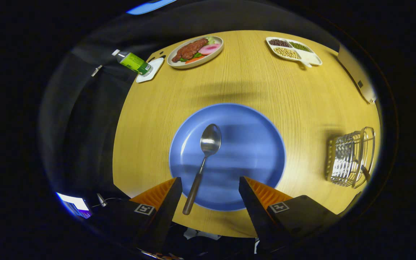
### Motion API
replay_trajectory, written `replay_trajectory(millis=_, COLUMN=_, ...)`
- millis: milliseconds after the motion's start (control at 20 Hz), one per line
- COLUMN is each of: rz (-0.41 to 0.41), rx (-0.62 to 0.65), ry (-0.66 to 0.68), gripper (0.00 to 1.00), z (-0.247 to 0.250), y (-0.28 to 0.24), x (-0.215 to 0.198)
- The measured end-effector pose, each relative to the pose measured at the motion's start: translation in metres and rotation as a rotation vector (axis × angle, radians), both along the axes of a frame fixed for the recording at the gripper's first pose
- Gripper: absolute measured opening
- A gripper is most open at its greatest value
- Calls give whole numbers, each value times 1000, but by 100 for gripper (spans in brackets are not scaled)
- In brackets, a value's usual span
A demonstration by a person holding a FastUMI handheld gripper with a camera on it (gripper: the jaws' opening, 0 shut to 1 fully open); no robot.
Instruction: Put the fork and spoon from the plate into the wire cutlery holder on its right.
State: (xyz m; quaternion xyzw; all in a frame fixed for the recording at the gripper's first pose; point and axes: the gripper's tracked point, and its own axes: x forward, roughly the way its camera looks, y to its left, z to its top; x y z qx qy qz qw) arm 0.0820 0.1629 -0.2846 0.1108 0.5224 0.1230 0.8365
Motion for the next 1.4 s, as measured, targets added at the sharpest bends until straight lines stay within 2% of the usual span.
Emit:
replay_trajectory(millis=150, rz=-21, rx=-1, ry=44, gripper=98, z=-21, y=14, x=1)
replay_trajectory(millis=350, rz=-30, rx=-21, ry=59, gripper=81, z=-33, y=26, x=5)
replay_trajectory(millis=450, rz=-52, rx=-15, ry=108, gripper=70, z=-40, y=30, x=1)
replay_trajectory(millis=500, rz=-72, rx=7, ry=129, gripper=57, z=-42, y=34, x=0)
replay_trajectory(millis=600, rz=-81, rx=12, ry=146, gripper=46, z=-44, y=37, x=-2)
replay_trajectory(millis=750, rz=-80, rx=-3, ry=143, gripper=20, z=-44, y=33, x=-1)
replay_trajectory(millis=850, rz=-79, rx=-8, ry=142, gripper=19, z=-59, y=31, x=2)
replay_trajectory(millis=900, rz=-66, rx=13, ry=135, gripper=12, z=-45, y=29, x=0)
replay_trajectory(millis=1000, rz=-37, rx=30, ry=137, gripper=10, z=-43, y=26, x=-3)
replay_trajectory(millis=1400, rz=62, rx=39, ry=95, gripper=10, z=-12, y=-11, x=-19)
